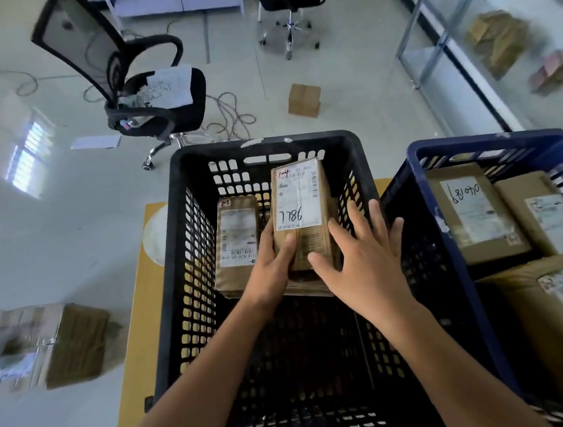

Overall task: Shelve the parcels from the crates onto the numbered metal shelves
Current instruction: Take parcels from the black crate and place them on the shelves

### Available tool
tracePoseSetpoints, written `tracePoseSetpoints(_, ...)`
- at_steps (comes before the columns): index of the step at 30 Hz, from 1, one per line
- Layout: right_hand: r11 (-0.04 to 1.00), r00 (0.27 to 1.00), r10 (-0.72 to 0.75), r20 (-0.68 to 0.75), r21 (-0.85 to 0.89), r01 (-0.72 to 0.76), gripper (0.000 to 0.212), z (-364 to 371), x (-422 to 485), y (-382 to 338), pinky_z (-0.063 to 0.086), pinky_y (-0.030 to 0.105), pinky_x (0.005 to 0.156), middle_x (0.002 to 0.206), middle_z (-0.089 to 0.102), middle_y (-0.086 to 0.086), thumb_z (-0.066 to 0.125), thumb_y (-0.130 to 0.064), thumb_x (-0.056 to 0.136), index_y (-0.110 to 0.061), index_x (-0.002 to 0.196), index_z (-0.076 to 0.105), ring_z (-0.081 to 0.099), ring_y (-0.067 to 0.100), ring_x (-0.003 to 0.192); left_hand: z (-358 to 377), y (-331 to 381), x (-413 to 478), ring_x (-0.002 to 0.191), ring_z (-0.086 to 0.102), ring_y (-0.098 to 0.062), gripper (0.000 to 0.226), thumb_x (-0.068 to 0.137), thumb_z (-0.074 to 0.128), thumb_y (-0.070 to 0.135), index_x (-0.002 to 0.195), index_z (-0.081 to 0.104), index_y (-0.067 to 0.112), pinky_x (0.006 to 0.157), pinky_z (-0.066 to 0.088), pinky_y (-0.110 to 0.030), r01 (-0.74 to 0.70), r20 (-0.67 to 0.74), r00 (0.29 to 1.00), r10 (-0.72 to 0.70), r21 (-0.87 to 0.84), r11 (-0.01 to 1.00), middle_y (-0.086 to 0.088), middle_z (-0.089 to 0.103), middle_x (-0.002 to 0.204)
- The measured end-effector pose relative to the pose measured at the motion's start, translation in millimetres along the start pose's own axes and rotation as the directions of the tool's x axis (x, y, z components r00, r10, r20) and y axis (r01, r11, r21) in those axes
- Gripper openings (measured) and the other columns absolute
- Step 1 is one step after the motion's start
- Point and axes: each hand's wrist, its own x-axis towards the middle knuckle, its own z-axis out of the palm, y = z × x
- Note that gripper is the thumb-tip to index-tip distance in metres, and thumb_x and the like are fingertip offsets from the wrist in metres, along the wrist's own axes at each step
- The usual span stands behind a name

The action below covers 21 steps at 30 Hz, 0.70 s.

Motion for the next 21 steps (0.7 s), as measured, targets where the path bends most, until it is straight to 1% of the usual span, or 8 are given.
tracePoseSetpoints(2,0.99,0.997,-0.001,-0.078,0.143,0.012,0.075,-1.9,-22.4,-16.0,0.002,0.061,0.129,0.175,-0.002,0.003,0.039,-0.067,0.097,-0.028,0.161,0.035,-0.011,0.026,0.16,-7.0,6.5,-16.6,0.129,0.061,-0.015,0.059,0.098,0.059,0.047,0.152,0.037,0.04,0.112,0.048,-0.05,-0.014,0.012,1.0,0.016,-0.126,0.992,0.012,0.065,0.137)
tracePoseSetpoints(4,0.946,0.987,0.026,-0.158,0.324,0.027,0.074,-3.6,-43.8,-29.8,0.018,0.05,0.13,0.174,0.003,0.002,0.047,-0.062,0.097,-0.031,0.162,0.033,0.001,0.02,0.16,-11.4,12.8,-32.9,0.13,0.061,-0.023,0.057,0.098,0.06,0.039,0.15,0.039,0.04,0.11,0.047,-0.055,-0.055,0.019,0.998,0.061,-0.213,0.976,0.005,0.065,0.14)
tracePoseSetpoints(7,0.839,0.954,0.094,-0.286,0.539,0.079,0.066,-7.7,-86.1,-53.4,0.03,0.006,0.114,0.163,0.028,0.007,0.063,-0.045,0.097,-0.025,0.157,0.043,0.027,-0.003,0.145,-21.2,19.5,-71.7,0.132,0.059,-0.022,0.056,0.099,0.059,0.029,0.151,0.039,0.037,0.11,0.047,-0.052,-0.167,0.046,0.982,0.182,-0.235,0.958,0.002,0.063,0.142)
tracePoseSetpoints(8,0.806,0.942,0.134,-0.307,0.587,0.076,0.063,-8.1,-101.3,-60.0,0.033,0.0,0.105,0.156,0.036,0.005,0.067,-0.041,0.097,-0.025,0.154,0.046,0.035,-0.011,0.135,-24.6,20.6,-85.7,0.133,0.059,-0.021,0.056,0.099,0.059,0.028,0.151,0.04,0.037,0.109,0.049,-0.048,-0.21,0.067,0.971,0.229,-0.219,0.953,0.002,0.062,0.143)
tracePoseSetpoints(12,0.734,0.921,0.23,-0.313,0.677,0.047,0.067,-6.2,-162.4,-76.8,0.045,0.014,0.107,0.15,0.046,-0.005,0.07,-0.041,0.096,-0.03,0.154,0.038,0.044,-0.007,0.134,-36.1,23.7,-138.1,0.136,0.054,-0.015,0.06,0.1,0.058,0.023,0.154,0.035,0.037,0.107,0.05,-0.03,-0.343,0.221,0.902,0.37,-0.151,0.927,0.007,0.058,0.146)
tracePoseSetpoints(17,0.647,0.906,0.255,-0.338,0.756,0.1,0.075,-12.4,-240.2,-84.8,0.051,0.031,0.109,0.156,0.045,-0.025,0.065,-0.057,0.094,-0.054,0.157,0.025,0.044,-0.003,0.143,-30.5,26.7,-198.1,0.14,0.049,-0.018,0.062,0.102,0.056,0.018,0.155,0.031,0.037,0.108,0.05,-0.036,-0.387,0.425,0.802,0.419,-0.164,0.907,0.01,0.056,0.147)
tracePoseSetpoints(19,0.64,0.877,0.311,-0.366,0.763,0.091,0.078,-12.1,-274.2,-81.7,0.054,0.031,0.104,0.153,0.042,-0.034,0.064,-0.064,0.092,-0.059,0.157,0.022,0.045,-0.005,0.142,-19.8,25.5,-219.8,0.14,0.05,-0.02,0.063,0.102,0.059,0.023,0.155,0.03,0.042,0.105,0.053,-0.042,-0.35,0.517,0.761,0.392,-0.182,0.919,0.008,0.055,0.148)
tracePoseSetpoints(21,0.631,0.825,0.398,-0.402,0.772,0.072,0.08,-9.8,-309.2,-73.2,0.057,0.02,0.095,0.147,0.042,-0.044,0.065,-0.07,0.089,-0.061,0.156,0.021,0.047,-0.012,0.136,-3.2,22.1,-240.3,0.139,0.051,-0.023,0.067,0.099,0.063,0.032,0.154,0.029,0.047,0.101,0.055,-0.048,-0.311,0.614,0.706,0.351,-0.177,0.934,0.006,0.055,0.147)
